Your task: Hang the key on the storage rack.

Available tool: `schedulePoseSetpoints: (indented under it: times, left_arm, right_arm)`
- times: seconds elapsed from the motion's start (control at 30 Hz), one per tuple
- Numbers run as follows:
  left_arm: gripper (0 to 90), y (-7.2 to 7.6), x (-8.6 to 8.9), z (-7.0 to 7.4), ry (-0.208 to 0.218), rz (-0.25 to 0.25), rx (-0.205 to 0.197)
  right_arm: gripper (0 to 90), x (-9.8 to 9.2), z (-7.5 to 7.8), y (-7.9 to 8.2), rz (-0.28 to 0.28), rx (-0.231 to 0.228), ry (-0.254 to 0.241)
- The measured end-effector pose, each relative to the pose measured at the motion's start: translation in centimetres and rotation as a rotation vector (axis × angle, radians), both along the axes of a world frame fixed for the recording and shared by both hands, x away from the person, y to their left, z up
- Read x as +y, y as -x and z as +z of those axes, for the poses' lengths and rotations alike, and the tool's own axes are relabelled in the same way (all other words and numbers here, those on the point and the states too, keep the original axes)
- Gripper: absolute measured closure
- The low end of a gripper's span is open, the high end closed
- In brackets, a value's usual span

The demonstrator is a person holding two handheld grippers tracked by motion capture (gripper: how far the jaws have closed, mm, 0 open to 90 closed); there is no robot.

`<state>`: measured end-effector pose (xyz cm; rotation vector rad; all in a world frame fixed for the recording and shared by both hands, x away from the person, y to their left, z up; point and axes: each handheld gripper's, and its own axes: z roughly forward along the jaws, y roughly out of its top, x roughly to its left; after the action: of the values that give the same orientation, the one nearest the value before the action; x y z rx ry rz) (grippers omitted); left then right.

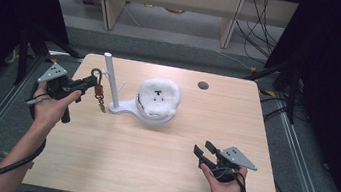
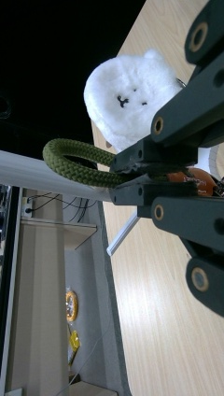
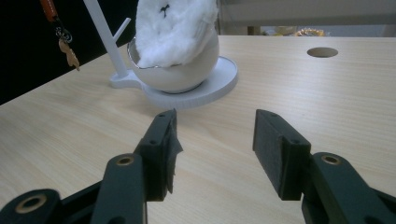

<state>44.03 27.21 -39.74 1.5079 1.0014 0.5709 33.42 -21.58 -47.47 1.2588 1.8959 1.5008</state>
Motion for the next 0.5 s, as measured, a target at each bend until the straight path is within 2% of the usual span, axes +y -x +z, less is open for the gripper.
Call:
schedulePoseSetpoints:
  times: [0.03, 0.27, 0.33, 0.37, 0.4, 0.5]
  left_arm:
    - [83.7, 0.0, 0.0, 0.0, 0.003, 0.002, 0.002]
    - [83.7, -0.5, 0.1, -0.1, 0.007, 0.01, 0.014]
    - [83.7, -0.6, 0.2, -0.2, 0.009, 0.013, 0.018]
    - [83.7, -0.8, 0.2, -0.2, 0.007, 0.013, 0.024]
    - [83.7, -0.9, 0.1, -0.3, 0.008, 0.012, 0.024]
    - [83.7, -1.1, 0.0, -0.4, 0.012, 0.014, 0.033]
  right_arm:
    - [50.8, -0.1, -0.1, -0.2, 0.008, -0.025, 0.017]
    - [50.7, 0.1, 0.0, 0.0, -0.002, 0.006, -0.008]
    - [50.7, -0.1, 0.0, -0.1, 0.005, -0.009, 0.004]
    - [50.7, 0.1, 0.0, 0.1, -0.004, 0.016, -0.015]
    - [50.7, 0.0, 0.0, 0.1, -0.002, 0.019, -0.012]
    - [50.6, -0.1, -0.1, -0.1, 0.014, -0.001, 0.0]
